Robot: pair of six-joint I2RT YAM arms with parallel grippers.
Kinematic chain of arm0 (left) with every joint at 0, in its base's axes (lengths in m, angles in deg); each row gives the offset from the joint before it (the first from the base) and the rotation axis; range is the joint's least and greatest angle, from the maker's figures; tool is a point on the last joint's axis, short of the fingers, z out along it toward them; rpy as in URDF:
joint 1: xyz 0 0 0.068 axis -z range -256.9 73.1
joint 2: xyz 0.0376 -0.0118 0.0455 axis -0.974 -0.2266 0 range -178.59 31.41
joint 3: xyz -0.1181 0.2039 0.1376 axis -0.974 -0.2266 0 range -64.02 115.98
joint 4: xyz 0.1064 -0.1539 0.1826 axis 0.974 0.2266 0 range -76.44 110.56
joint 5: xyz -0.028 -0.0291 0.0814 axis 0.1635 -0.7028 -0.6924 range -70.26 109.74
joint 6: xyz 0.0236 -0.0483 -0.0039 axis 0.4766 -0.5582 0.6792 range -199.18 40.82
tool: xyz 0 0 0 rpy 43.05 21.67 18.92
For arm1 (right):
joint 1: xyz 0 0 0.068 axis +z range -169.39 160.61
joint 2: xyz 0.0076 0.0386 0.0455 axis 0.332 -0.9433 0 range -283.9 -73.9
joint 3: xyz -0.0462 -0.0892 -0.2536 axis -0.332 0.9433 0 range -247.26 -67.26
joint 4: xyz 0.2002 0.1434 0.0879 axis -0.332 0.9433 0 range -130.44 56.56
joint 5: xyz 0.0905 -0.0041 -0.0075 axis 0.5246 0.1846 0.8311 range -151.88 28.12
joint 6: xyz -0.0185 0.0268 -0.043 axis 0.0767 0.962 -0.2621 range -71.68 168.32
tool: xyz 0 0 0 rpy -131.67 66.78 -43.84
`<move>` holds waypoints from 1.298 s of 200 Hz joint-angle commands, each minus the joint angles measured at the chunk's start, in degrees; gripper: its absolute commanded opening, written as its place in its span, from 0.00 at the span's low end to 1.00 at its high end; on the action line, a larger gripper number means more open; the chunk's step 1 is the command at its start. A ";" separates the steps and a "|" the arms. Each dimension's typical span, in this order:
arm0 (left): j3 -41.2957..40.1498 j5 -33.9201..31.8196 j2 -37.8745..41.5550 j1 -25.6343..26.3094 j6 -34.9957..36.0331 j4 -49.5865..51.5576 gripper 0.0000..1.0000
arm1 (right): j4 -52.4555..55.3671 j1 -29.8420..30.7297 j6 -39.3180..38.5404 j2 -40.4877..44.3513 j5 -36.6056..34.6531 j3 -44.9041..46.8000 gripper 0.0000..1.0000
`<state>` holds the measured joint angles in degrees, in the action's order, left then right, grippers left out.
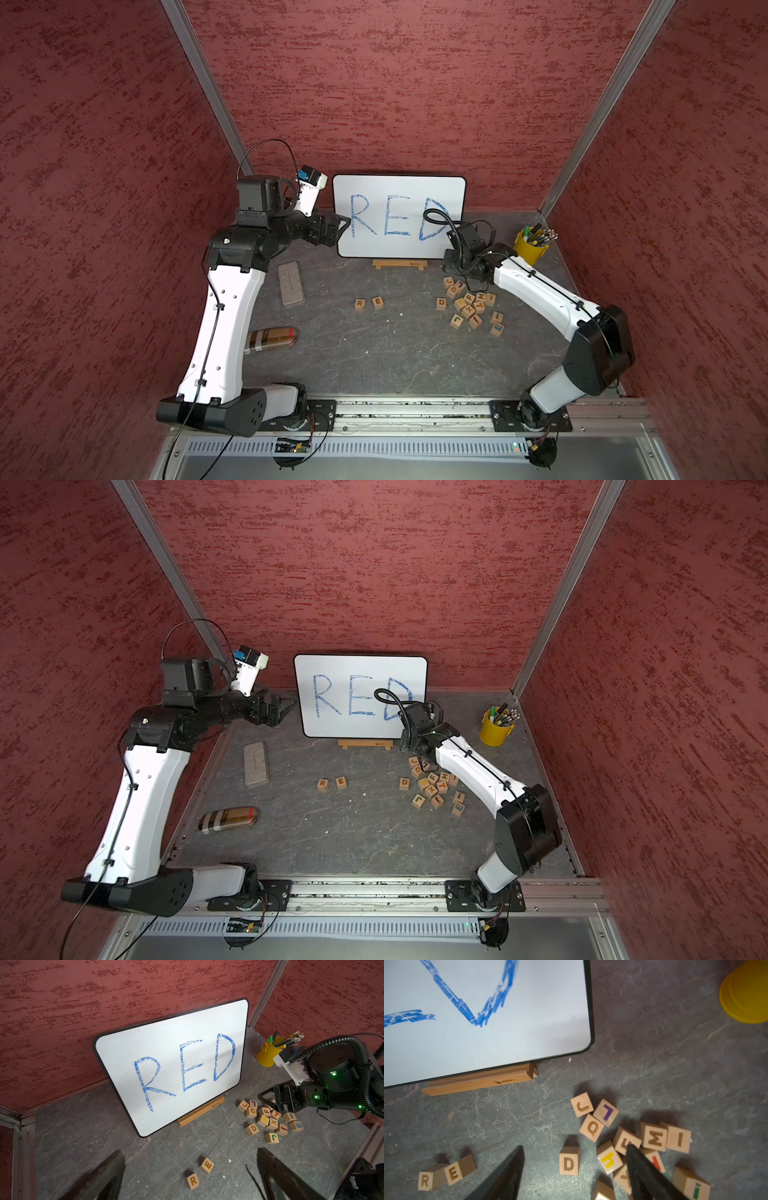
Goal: Assemble the uppercase word "red" with letter blocks
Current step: Adjust the letter block at the center of the board.
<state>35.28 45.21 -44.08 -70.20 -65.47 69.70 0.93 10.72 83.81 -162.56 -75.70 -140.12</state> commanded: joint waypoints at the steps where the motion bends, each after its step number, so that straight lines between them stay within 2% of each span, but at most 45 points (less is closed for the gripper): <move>1: -2.12 -0.01 0.37 2.62 0.31 0.58 0.99 | -0.72 -0.31 1.71 5.87 -5.91 1.76 0.99; 16: -3.23 -1.03 0.39 5.16 1.10 1.02 1.00 | 1.93 -1.26 5.13 10.07 -12.59 4.01 0.99; 48: -3.31 0.21 -2.33 11.77 5.14 7.95 1.00 | -1.85 -4.17 0.56 16.71 -9.69 7.62 0.98; 77: -3.11 7.22 -4.86 14.02 12.70 15.55 1.00 | 2.14 -4.89 -2.60 15.30 -4.03 4.71 0.86; 88: -1.71 9.43 -6.99 14.46 16.93 21.21 1.00 | 4.24 -4.89 -3.79 14.09 -0.09 3.56 0.76; 117: 0.12 7.44 -12.50 16.86 25.10 31.37 1.00 | 7.04 -4.91 -4.07 12.80 8.28 3.52 0.62; 133: -1.43 5.18 -12.89 17.89 25.66 29.97 1.00 | 6.55 -4.80 -3.68 13.19 11.98 4.93 0.58; 151: -4.27 3.84 -11.42 18.17 26.11 26.62 1.00 | 7.12 -4.37 -3.73 12.52 15.83 6.03 0.47; 183: -7.82 3.12 -8.61 17.63 26.48 22.99 0.99 | 9.25 -1.62 -3.93 9.60 16.20 5.99 0.49; 214: -8.58 1.67 -6.32 16.22 22.59 19.28 1.00 | 9.49 1.04 -3.02 5.70 15.91 5.21 0.51; 259: -10.93 2.59 -2.84 13.85 20.36 17.24 1.00 | 4.50 5.37 -0.08 -0.53 18.23 4.09 0.49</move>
<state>26.06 47.22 -49.24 -54.88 -43.44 89.16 8.51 13.87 81.16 -161.23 -59.66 -134.52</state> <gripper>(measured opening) 0.995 0.501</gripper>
